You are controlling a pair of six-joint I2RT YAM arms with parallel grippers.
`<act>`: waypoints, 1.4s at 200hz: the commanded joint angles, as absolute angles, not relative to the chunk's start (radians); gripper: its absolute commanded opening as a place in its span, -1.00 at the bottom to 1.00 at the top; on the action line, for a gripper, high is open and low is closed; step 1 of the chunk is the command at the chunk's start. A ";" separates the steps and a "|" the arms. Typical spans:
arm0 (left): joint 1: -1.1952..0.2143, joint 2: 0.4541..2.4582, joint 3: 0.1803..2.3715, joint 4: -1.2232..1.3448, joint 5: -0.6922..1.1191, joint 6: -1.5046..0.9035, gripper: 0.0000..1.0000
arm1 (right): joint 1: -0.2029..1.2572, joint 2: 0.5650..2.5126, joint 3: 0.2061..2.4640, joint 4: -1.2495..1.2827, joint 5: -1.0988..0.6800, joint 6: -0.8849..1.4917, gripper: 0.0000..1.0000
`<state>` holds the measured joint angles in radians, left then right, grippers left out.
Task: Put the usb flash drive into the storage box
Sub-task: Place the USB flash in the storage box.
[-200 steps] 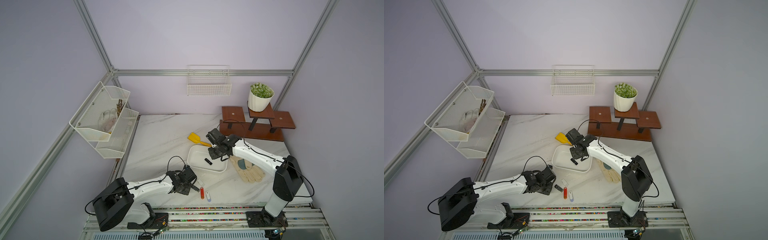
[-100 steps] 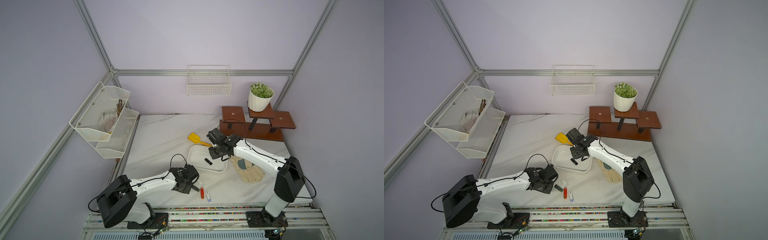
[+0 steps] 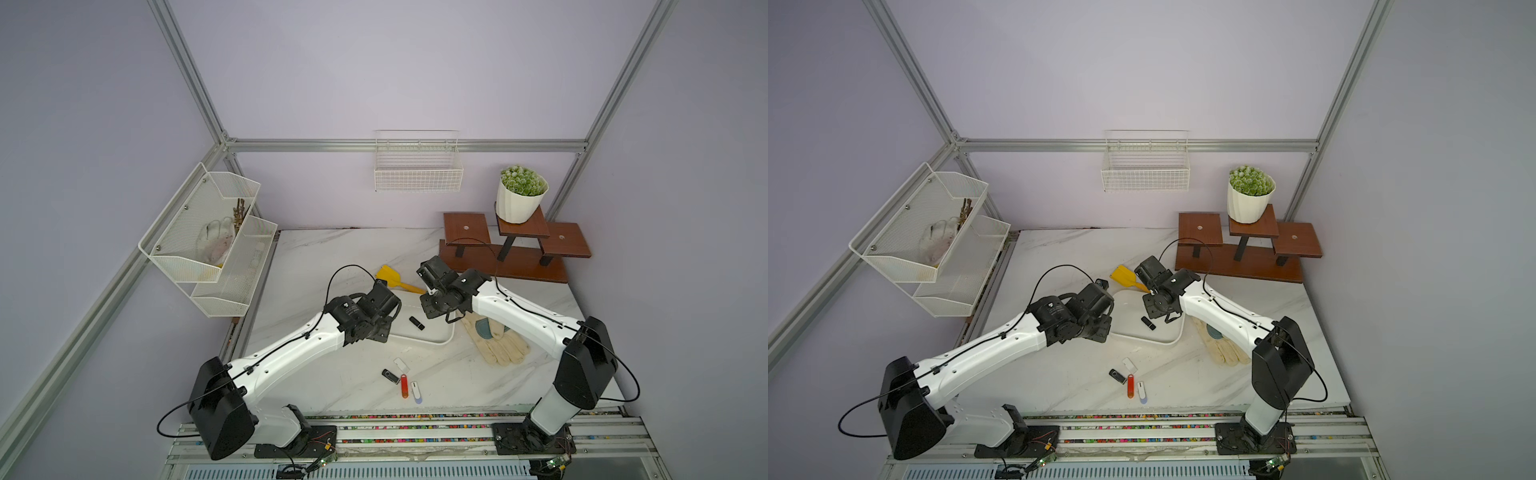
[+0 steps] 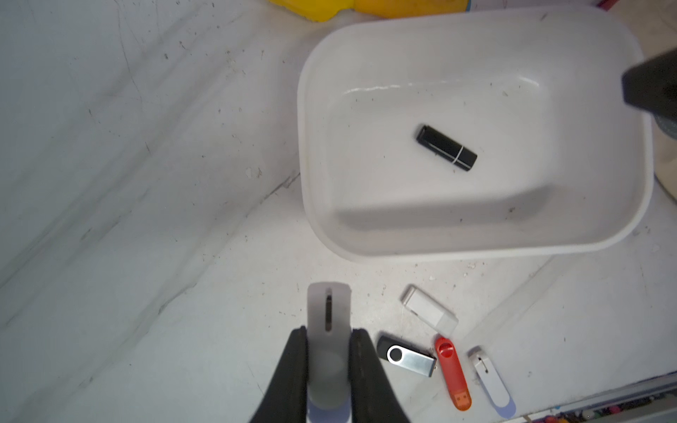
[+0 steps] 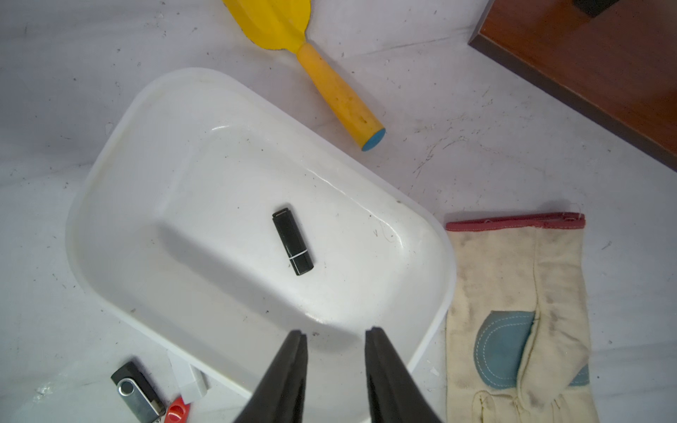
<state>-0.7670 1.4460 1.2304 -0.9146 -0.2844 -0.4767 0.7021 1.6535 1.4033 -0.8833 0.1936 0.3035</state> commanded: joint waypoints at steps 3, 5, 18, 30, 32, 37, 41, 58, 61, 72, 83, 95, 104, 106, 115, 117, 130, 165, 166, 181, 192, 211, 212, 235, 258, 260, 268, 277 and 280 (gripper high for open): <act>-0.720 1.580 1.326 -0.872 -0.249 -0.338 -0.92 | 0.673 1.586 1.371 -0.897 0.221 0.339 -0.31; -0.718 1.591 1.332 -0.869 -0.244 -0.333 -0.92 | 0.671 1.582 1.368 -0.897 0.222 0.341 -0.31; -0.708 1.667 1.391 -0.861 -0.219 -0.306 -0.92 | 0.659 1.551 1.354 -0.899 0.225 0.347 -0.29; -0.706 1.727 1.442 -0.857 -0.203 -0.287 -0.92 | 0.647 1.512 1.348 -0.903 0.227 0.355 -0.28; -0.706 1.737 1.450 -0.856 -0.200 -0.285 -0.92 | 0.647 1.507 1.347 -0.904 0.228 0.356 -0.28; -0.706 1.758 1.467 -0.854 -0.192 -0.280 -0.92 | 0.642 1.498 1.345 -0.905 0.229 0.359 -0.27; -0.706 1.774 1.479 -0.852 -0.184 -0.276 -0.92 | 0.641 1.491 1.343 -0.906 0.230 0.363 -0.27; -0.706 1.826 1.517 -0.838 -0.156 -0.269 -0.92 | 0.638 1.467 1.340 -0.909 0.232 0.370 -0.27; -0.706 1.834 1.521 -0.834 -0.152 -0.269 -0.93 | 0.636 1.464 1.340 -0.910 0.232 0.372 -0.27; -0.706 1.859 1.529 -0.821 -0.137 -0.270 -0.93 | 0.635 1.452 1.340 -0.914 0.234 0.375 -0.27; -0.706 1.880 1.534 -0.813 -0.130 -0.274 -0.93 | 0.633 1.439 1.341 -0.916 0.247 0.381 -0.26; -0.707 1.896 1.538 -0.813 -0.120 -0.278 -0.93 | 0.628 1.426 1.339 -0.911 0.251 0.383 -0.26; -0.705 1.903 1.538 -0.811 -0.116 -0.280 -0.93 | 0.625 1.424 1.341 -0.912 0.247 0.385 -0.25; -0.706 1.906 1.538 -0.811 -0.113 -0.279 -0.93 | 0.624 1.424 1.342 -0.912 0.245 0.385 -0.25; -0.705 1.912 1.541 -0.816 -0.108 -0.279 -0.94 | 0.621 1.423 1.344 -0.914 0.236 0.385 -0.25; -0.706 1.915 1.543 -0.817 -0.107 -0.279 -0.94 | 0.620 1.424 1.345 -0.914 0.234 0.385 -0.25; -0.705 1.921 1.545 -0.823 -0.098 -0.282 -0.94 | 0.615 1.424 1.339 -0.916 0.235 0.385 -0.25; -0.705 1.951 1.548 -0.821 -0.091 -0.286 -0.95 | 0.591 1.434 1.298 -0.908 0.209 0.376 -0.25; -0.705 1.951 1.549 -0.821 -0.091 -0.285 -0.95 | 0.591 1.434 1.297 -0.907 0.208 0.377 -0.26; -0.705 1.964 1.552 -0.820 -0.093 -0.285 -0.94 | 0.586 1.444 1.286 -0.900 0.188 0.377 -0.26; -0.705 1.976 1.561 -0.822 -0.095 -0.286 -0.94 | 0.585 1.453 1.282 -0.900 0.180 0.377 -0.26; -0.706 1.998 1.571 -0.826 -0.100 -0.285 -0.94 | 0.581 1.466 1.285 -0.899 0.167 0.373 -0.25; -0.706 1.999 1.570 -0.825 -0.101 -0.286 -0.94 | 0.581 1.466 1.285 -0.899 0.166 0.373 -0.25; -0.705 2.017 1.569 -0.819 -0.109 -0.283 -0.94 | 0.578 1.470 1.303 -0.904 0.160 0.362 -0.26; -0.706 2.026 1.565 -0.813 -0.106 -0.289 -0.93 | 0.577 1.465 1.310 -0.911 0.164 0.356 -0.27; -0.706 2.027 1.564 -0.813 -0.106 -0.291 -0.93 | 0.577 1.464 1.310 -0.910 0.163 0.356 -0.27; -0.707 2.028 1.559 -0.810 -0.104 -0.297 -0.93 | 0.577 1.462 1.308 -0.912 0.164 0.356 -0.27; -0.707 2.029 1.551 -0.803 -0.102 -0.304 -0.93 | 0.578 1.458 1.304 -0.913 0.163 0.356 -0.27; -0.707 2.029 1.548 -0.799 -0.100 -0.305 -0.93 | 0.577 1.457 1.303 -0.913 0.161 0.356 -0.27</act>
